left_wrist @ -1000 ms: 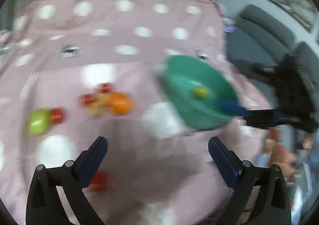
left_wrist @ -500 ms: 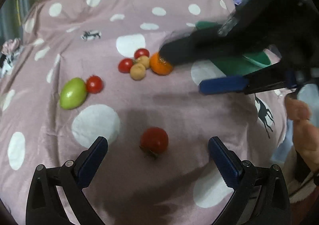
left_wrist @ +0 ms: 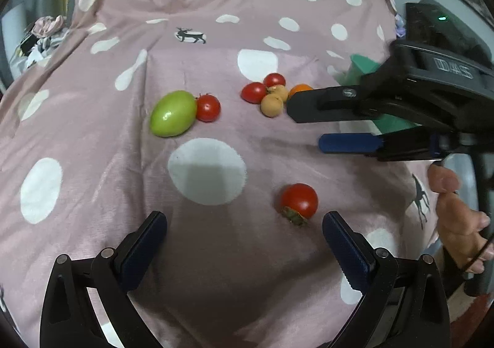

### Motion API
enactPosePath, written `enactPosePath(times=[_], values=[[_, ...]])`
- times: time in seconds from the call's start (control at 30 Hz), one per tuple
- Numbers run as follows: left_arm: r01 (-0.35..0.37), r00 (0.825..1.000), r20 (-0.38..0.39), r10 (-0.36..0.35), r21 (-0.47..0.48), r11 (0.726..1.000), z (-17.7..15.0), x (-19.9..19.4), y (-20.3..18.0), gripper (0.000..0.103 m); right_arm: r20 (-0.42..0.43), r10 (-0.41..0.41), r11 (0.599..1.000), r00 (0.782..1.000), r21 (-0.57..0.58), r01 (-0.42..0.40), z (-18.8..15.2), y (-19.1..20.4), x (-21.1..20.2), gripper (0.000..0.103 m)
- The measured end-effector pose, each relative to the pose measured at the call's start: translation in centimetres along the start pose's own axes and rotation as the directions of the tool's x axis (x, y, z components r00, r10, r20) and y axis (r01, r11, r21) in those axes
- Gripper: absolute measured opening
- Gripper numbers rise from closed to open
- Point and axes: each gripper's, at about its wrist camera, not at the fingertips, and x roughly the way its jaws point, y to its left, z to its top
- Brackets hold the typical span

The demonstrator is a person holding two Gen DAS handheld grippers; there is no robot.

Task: Organize fruits
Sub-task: 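Move the right tool back toward the green apple near a cherry tomato, then close the right tool on the green apple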

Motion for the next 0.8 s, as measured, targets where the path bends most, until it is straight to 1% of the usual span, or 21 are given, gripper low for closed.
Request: enactPosePath(times=[0.1, 0.17, 0.2, 0.27, 0.33, 0.37, 0.43, 0.5, 0.57, 0.63, 0.7, 0.73, 0.8], values=[[0.003, 1.000, 0.008, -0.003, 0.014, 1.000, -0.2, -0.5, 0.2, 0.100, -0.017, 0.043, 0.998, 0.999, 0.036, -0.042, 0.7, 0.6, 1.0, 0.066], [-0.037, 0.999, 0.023, 0.036, 0.029, 0.999, -0.6, -0.9, 0.2, 0.100, -0.022, 0.095, 0.993, 0.995, 0.070, -0.094, 1.4, 1.1, 1.9, 0.065], [-0.027, 0.999, 0.036, 0.026, 0.032, 0.999, -0.8, -1.2, 0.4, 0.100, -0.032, 0.111, 0.990, 0.993, 0.087, -0.108, 1.7, 1.4, 2.6, 0.065], [-0.001, 0.999, 0.044, 0.000, 0.031, 1.000, -0.9, -1.7, 0.6, 0.100, -0.072, 0.111, 0.986, 0.991, 0.134, -0.101, 2.4, 1.8, 4.3, 0.064], [0.022, 0.998, 0.052, -0.023, 0.021, 1.000, -1.0, -2.1, 0.9, 0.099, -0.103, 0.107, 0.979, 0.989, 0.185, -0.087, 3.1, 2.1, 6.0, 0.057], [0.025, 0.998, 0.057, -0.025, 0.011, 1.000, -1.2, -2.3, 1.1, 0.096, -0.121, 0.107, 0.976, 0.987, 0.200, -0.081, 3.3, 2.1, 6.6, 0.055], [0.035, 0.997, 0.064, -0.035, -0.006, 0.999, -1.2, -2.6, 1.5, 0.093, -0.174, 0.137, 0.967, 0.975, 0.237, -0.093, 3.8, 2.3, 8.1, 0.045], [0.048, 0.997, 0.064, -0.047, -0.011, 0.999, -0.8, -2.5, 1.9, 0.090, -0.209, 0.141, 0.961, 0.968, 0.262, -0.084, 4.2, 2.5, 9.0, 0.039], [0.053, 0.997, 0.059, -0.053, 0.002, 0.999, -0.9, -2.6, 1.9, 0.088, -0.208, 0.138, 0.954, 0.968, 0.290, -0.074, 4.5, 2.3, 9.1, 0.039], [0.056, 0.997, 0.058, -0.057, 0.029, 0.998, -1.1, -2.7, 1.8, 0.088, -0.185, 0.138, 0.945, 0.973, 0.317, -0.073, 4.8, 1.7, 8.6, 0.041], [0.057, 0.996, 0.059, -0.060, 0.047, 0.997, -1.3, -2.8, 1.7, 0.089, -0.154, 0.096, 0.939, 0.983, 0.343, -0.038, 5.2, 1.1, 7.7, 0.041], [0.060, 0.996, 0.058, -0.063, 0.053, 0.997, -1.5, -2.9, 1.6, 0.089, -0.132, 0.085, 0.936, 0.988, 0.351, -0.033, 5.3, 1.0, 7.4, 0.042], [0.070, 0.996, 0.055, -0.073, 0.054, 0.996, -1.6, -2.9, 1.8, 0.089, -0.102, 0.049, 0.942, 0.994, 0.336, -0.012, 5.6, 1.0, 7.0, 0.043]])
